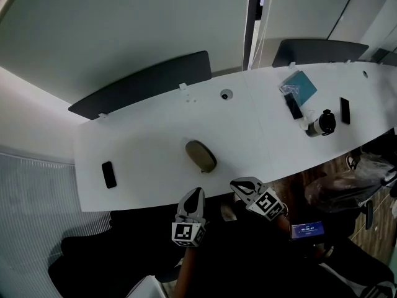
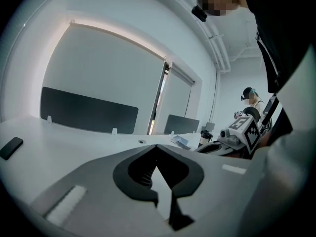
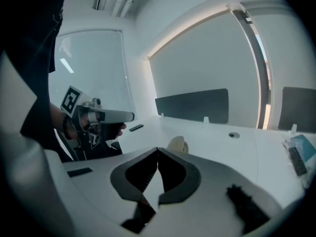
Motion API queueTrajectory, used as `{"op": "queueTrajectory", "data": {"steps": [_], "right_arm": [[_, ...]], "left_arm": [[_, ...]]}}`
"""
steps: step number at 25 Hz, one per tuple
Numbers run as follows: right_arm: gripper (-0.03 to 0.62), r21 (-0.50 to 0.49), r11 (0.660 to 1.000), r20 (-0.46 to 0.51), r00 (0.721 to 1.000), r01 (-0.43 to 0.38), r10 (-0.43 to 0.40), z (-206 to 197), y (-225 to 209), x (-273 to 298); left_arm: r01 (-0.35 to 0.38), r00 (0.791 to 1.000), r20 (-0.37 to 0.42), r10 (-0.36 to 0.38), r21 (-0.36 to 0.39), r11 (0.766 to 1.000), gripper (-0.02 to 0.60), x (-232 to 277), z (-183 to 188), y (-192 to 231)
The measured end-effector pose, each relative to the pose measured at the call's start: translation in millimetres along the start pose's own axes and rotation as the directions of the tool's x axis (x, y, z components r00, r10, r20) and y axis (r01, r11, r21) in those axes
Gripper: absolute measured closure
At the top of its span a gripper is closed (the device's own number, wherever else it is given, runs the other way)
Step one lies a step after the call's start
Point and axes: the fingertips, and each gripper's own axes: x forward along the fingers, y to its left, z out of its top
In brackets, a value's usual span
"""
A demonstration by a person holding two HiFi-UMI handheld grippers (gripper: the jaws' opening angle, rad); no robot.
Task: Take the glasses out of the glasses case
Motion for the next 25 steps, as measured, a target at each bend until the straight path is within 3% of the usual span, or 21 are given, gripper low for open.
{"op": "queueTrajectory", "data": {"steps": [7, 13, 19, 23, 25], "right_arm": [[0.585, -0.001, 0.987, -0.087, 0.984, 0.158, -0.158, 19.0, -37.8, 48.3], [0.585, -0.005, 0.979, -0.196, 0.96, 0.202, -0.199, 8.1, -56.7, 103.8], [0.585, 0.003, 0.981, -0.296, 0.937, 0.195, -0.185, -18.1, -75.4, 127.8], [0.585, -0.012, 0.986, -0.318, 0.934, 0.168, -0.163, -13.4, -104.6, 142.9], [0.585, -0.027, 0.992, -0.331, 0.935, 0.126, -0.128, -14.4, -103.3, 150.6]], "left_arm": [[0.122, 0.99, -0.062, -0.126, -0.067, 0.99, 0.573, 42.7, 5.4, 45.8], [0.157, 0.971, -0.159, -0.177, -0.131, 0.979, 0.572, 68.2, -17.6, 84.9], [0.125, 0.939, -0.296, -0.176, -0.184, 0.975, 0.557, 84.8, -43.6, 102.7], [0.108, 0.948, -0.281, -0.146, -0.148, 0.983, 0.543, 109.4, -37.9, 101.4], [0.091, 0.943, -0.307, -0.131, -0.143, 0.986, 0.529, 116.7, -42.6, 100.0]]}}
